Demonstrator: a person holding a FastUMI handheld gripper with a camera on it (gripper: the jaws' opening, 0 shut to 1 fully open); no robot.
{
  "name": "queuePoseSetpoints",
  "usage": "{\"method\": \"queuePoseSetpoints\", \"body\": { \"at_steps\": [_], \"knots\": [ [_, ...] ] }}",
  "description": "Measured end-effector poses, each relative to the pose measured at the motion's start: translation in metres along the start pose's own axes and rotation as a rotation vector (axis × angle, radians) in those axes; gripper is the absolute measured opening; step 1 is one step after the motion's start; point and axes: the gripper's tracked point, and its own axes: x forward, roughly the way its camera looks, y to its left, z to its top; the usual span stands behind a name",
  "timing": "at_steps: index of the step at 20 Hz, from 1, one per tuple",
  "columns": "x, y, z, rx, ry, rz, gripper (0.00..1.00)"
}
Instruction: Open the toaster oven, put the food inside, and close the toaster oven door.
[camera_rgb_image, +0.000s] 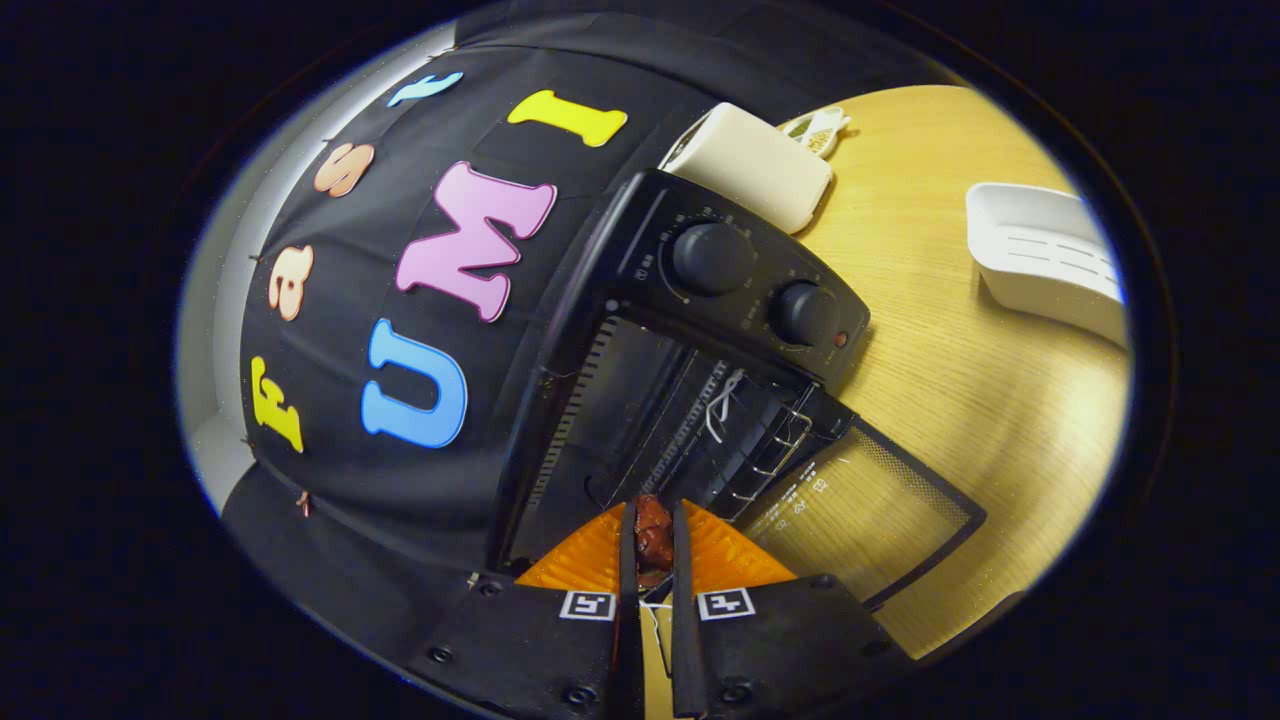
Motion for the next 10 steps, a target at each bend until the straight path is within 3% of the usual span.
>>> {"method": "queuePoseSetpoints", "body": {
  "at_steps": [7,10],
  "knots": [
    [0.041,-0.009,0.017,0.057,-0.095,-0.039,0.15],
    [0.051,-0.004,0.019,-0.003,-0.125,-0.067,0.15]
  ]
}}
